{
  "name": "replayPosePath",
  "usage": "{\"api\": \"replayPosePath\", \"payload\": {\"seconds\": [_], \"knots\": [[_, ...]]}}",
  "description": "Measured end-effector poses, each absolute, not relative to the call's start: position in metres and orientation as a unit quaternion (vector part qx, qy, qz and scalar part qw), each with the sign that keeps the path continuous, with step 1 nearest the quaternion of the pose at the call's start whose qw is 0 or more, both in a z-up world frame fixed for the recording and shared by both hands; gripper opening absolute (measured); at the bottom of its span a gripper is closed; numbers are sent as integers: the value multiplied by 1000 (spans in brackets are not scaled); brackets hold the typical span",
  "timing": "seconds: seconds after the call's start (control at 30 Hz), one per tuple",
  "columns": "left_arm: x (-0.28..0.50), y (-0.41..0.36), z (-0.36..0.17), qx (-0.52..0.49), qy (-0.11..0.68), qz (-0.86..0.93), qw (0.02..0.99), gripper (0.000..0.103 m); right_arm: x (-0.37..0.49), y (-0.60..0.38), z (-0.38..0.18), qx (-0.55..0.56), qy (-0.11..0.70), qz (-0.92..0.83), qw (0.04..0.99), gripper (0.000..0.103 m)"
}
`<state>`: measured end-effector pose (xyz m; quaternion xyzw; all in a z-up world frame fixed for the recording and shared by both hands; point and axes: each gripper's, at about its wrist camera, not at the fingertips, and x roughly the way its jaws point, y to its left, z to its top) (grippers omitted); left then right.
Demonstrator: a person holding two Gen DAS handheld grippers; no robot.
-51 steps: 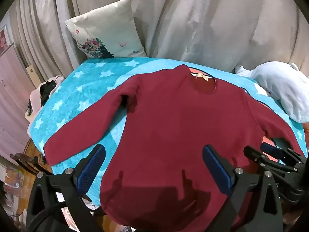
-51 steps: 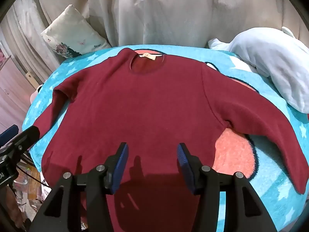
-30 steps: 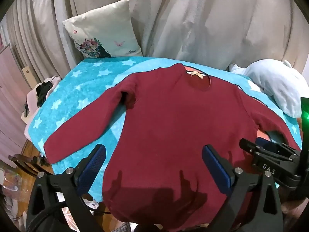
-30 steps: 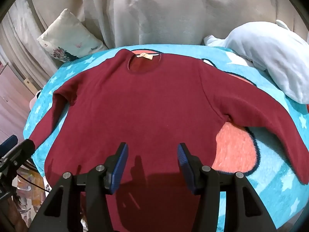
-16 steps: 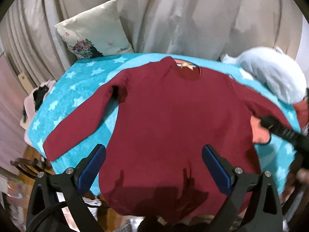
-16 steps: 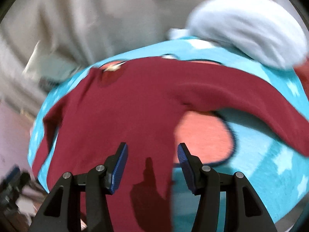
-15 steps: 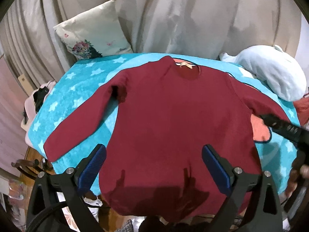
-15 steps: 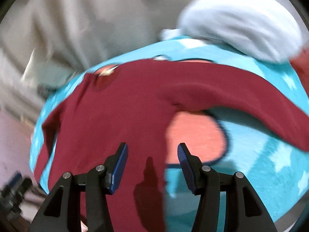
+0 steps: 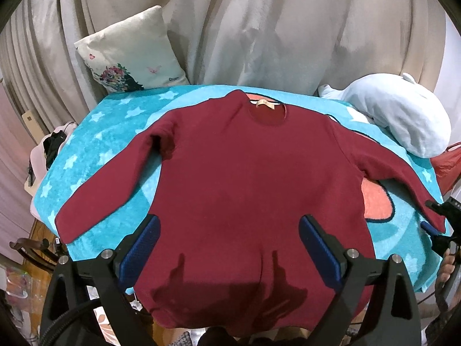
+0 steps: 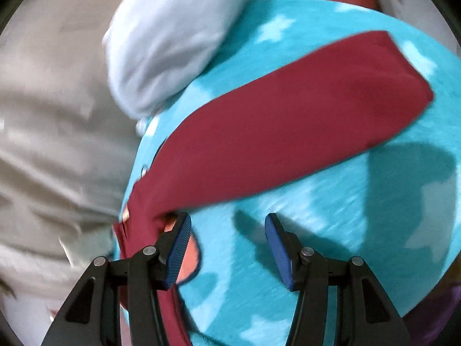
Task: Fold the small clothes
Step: 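Grasp the sweater sleeve with the right gripper and lift it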
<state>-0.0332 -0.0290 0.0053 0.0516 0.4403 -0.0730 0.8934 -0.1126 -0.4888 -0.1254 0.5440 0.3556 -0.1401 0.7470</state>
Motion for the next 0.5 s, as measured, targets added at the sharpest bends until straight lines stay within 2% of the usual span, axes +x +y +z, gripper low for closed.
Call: {"api": "replayPosePath", "payload": {"seconds": [0.23, 0.27, 0.3, 0.33, 0.37, 0.5], "knots": [[-28, -31, 3, 56, 448, -62, 890, 97, -101, -533, -135, 593, 297, -162, 731, 57], [-27, -31, 3, 56, 448, -60, 890, 97, -100, -542, -135, 590, 290, -168, 735, 50], [-27, -29, 3, 54, 448, -56, 891, 97, -99, -547, -134, 580, 295, -182, 737, 38], [-26, -28, 3, 52, 448, -53, 891, 97, -96, -553, -134, 569, 303, -194, 739, 11], [-26, -27, 3, 50, 448, -49, 891, 97, -94, -557, -135, 564, 306, -196, 742, 8], [-22, -20, 3, 39, 447, -37, 893, 97, -106, -577, -111, 528, 294, -211, 768, 7]]}}
